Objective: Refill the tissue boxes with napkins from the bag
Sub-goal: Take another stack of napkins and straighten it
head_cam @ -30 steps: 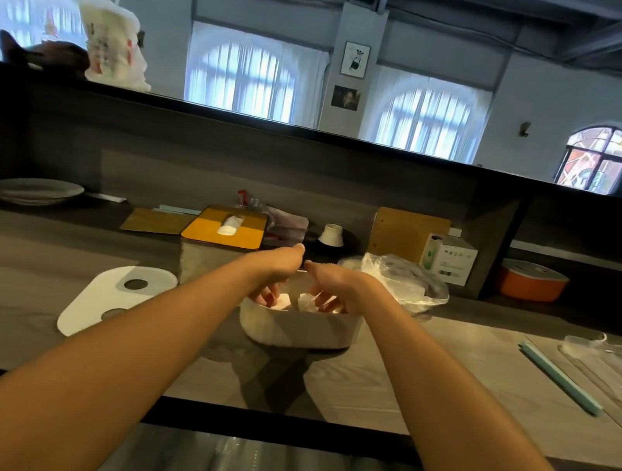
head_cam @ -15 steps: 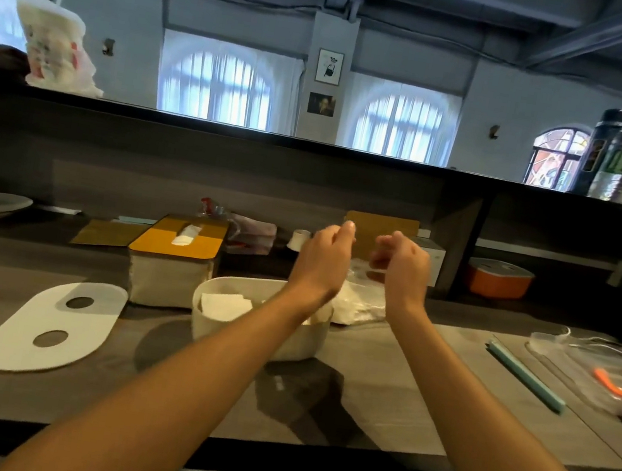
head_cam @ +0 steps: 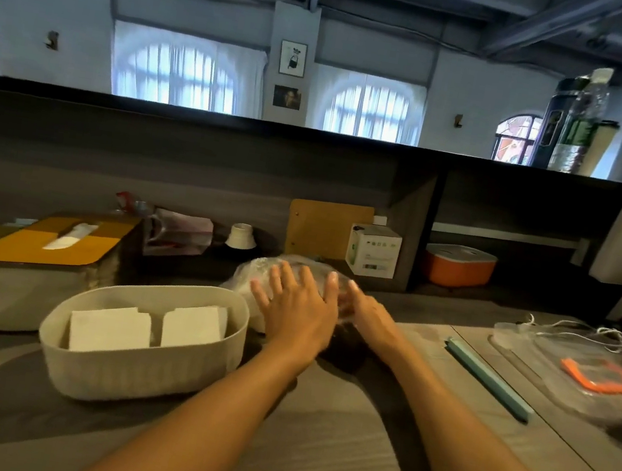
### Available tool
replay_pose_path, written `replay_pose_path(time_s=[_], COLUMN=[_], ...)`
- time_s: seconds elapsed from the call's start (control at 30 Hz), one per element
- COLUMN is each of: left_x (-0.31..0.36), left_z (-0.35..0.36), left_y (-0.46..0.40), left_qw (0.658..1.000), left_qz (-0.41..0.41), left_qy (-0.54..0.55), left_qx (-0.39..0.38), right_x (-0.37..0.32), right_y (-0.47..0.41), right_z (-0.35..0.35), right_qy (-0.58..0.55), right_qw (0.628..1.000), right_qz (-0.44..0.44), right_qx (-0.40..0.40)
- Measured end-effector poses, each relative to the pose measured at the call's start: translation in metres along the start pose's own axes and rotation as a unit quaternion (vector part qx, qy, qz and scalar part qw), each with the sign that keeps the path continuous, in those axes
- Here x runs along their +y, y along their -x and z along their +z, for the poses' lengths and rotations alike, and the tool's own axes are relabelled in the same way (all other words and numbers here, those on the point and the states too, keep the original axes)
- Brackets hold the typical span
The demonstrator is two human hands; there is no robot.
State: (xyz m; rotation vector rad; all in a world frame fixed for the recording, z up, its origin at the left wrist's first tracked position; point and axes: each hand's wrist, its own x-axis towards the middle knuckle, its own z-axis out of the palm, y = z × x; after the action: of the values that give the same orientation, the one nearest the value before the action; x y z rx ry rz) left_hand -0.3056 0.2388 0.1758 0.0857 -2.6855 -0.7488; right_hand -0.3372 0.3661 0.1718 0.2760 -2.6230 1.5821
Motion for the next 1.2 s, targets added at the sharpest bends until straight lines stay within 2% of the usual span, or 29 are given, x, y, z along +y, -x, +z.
replay_pose_path(time_s=[0.1, 0.23, 0.33, 0.4, 0.47, 0.53, 0.63, 0.73, 0.9, 1.03, 1.2], left_x=[-0.007, -0.010, -0.011, -0.013, -0.014, -0.017, -0.025, -0.029, -0.021, -0.020, -0.019], left_z=[0.007, 0.005, 0.005, 0.007, 0.007, 0.008, 0.010, 0.012, 0.003, 0.004, 0.006], left_y=[-0.008, -0.014, -0.012, -0.014, -0.018, -0.021, -0.025, -0.025, -0.018, -0.017, -0.013], left_qw=[0.999, 0.998, 0.998, 0.996, 0.990, 0.982, 0.989, 0.992, 0.994, 0.999, 0.996], left_qz=[-0.020, -0.004, 0.018, 0.044, 0.086, 0.113, 0.060, 0.013, 0.009, -0.012, -0.024], left_qy=[0.002, 0.017, -0.005, -0.027, -0.066, -0.109, -0.131, -0.119, -0.105, -0.032, 0.072], left_qx=[0.036, 0.061, 0.054, 0.070, 0.093, 0.105, 0.040, -0.023, -0.025, -0.004, 0.043], right_x=[0.011, 0.012, 0.007, 0.005, 0.005, 0.008, 0.005, 0.002, 0.003, 0.002, 0.002], right_y=[-0.010, -0.013, -0.008, -0.006, -0.004, -0.006, -0.004, -0.002, -0.001, -0.005, -0.008], right_z=[-0.003, -0.010, -0.013, -0.010, -0.003, 0.002, -0.003, -0.005, 0.003, 0.003, 0.007], right_qy=[0.029, 0.130, 0.195, 0.144, 0.065, 0.085, 0.093, 0.100, 0.027, 0.029, 0.039], right_qw=[0.999, 0.987, 0.975, 0.986, 0.997, 0.996, 0.996, 0.995, 0.999, 0.999, 0.998], right_qz=[0.021, 0.049, 0.013, -0.027, -0.031, -0.024, -0.005, -0.008, -0.033, -0.032, -0.015], right_qx=[0.040, 0.077, 0.101, 0.082, 0.025, -0.002, 0.016, 0.027, -0.007, -0.003, -0.040])
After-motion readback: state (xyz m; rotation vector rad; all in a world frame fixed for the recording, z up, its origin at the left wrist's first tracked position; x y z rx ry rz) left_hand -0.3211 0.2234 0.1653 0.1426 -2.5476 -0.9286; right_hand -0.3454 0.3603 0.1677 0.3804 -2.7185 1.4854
